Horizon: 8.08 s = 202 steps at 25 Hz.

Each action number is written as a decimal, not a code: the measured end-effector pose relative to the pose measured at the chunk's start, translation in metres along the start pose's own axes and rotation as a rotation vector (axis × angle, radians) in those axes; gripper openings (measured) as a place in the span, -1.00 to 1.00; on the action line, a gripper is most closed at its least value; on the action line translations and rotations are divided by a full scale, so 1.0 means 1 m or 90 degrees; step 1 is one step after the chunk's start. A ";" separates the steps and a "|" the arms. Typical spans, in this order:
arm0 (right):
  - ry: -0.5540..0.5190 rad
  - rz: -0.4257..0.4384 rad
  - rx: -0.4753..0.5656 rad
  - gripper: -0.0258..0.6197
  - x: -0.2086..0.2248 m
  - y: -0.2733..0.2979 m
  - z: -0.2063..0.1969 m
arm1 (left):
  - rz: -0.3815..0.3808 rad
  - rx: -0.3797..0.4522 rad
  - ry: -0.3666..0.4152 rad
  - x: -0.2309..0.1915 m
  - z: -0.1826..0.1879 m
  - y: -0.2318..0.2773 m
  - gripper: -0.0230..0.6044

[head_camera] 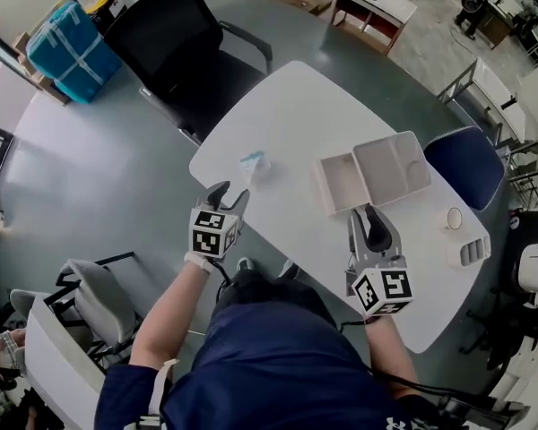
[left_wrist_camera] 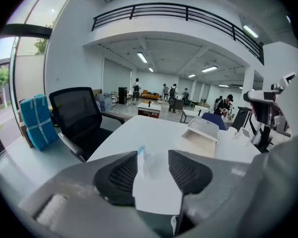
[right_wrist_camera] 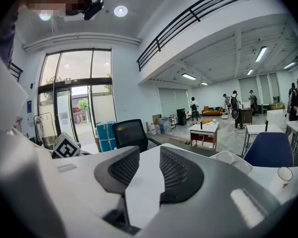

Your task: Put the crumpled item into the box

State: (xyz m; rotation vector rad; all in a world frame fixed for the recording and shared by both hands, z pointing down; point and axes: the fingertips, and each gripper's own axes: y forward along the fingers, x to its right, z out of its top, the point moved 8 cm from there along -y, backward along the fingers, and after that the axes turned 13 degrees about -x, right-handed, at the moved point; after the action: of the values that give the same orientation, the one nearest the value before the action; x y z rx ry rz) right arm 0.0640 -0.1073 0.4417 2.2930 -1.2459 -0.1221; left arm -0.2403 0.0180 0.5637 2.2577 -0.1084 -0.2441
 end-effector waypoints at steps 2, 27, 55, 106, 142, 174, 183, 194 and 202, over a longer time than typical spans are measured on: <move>0.011 -0.018 -0.011 -0.52 0.003 0.002 -0.004 | -0.023 -0.045 0.009 -0.004 0.000 0.022 -0.28; 0.136 -0.163 -0.060 -0.58 -0.006 0.005 -0.044 | -0.079 -0.249 0.114 -0.033 0.015 0.166 -0.77; 0.142 -0.208 -0.033 -0.66 -0.030 -0.014 -0.044 | -0.235 -0.085 0.257 0.026 0.082 0.080 -0.91; 0.258 -0.283 -0.012 -0.70 0.072 -0.129 -0.108 | -0.118 -0.235 0.722 0.242 0.061 0.201 -0.91; 0.239 -0.255 -0.006 -0.70 0.080 -0.116 -0.093 | -0.194 -0.149 0.507 0.214 0.098 0.139 -0.14; 0.018 -0.166 0.216 -0.76 0.026 -0.076 0.102 | -0.204 0.371 0.132 0.078 0.198 -0.134 -0.84; 0.010 -0.233 0.277 -0.90 0.030 -0.098 0.111 | -0.133 0.432 0.063 0.035 0.211 -0.151 -0.92; 0.034 -0.244 0.286 -0.92 0.033 -0.104 0.100 | -0.131 0.418 0.049 0.033 0.203 -0.143 -0.92; 0.034 -0.241 0.289 -0.92 0.036 -0.105 0.098 | -0.128 0.415 0.044 0.033 0.200 -0.141 -0.92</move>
State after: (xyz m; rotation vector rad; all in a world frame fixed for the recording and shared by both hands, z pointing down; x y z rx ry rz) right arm 0.1327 -0.1291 0.3121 2.8853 -0.8608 0.1004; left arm -0.2505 -0.0467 0.3253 2.9288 0.0922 -0.2617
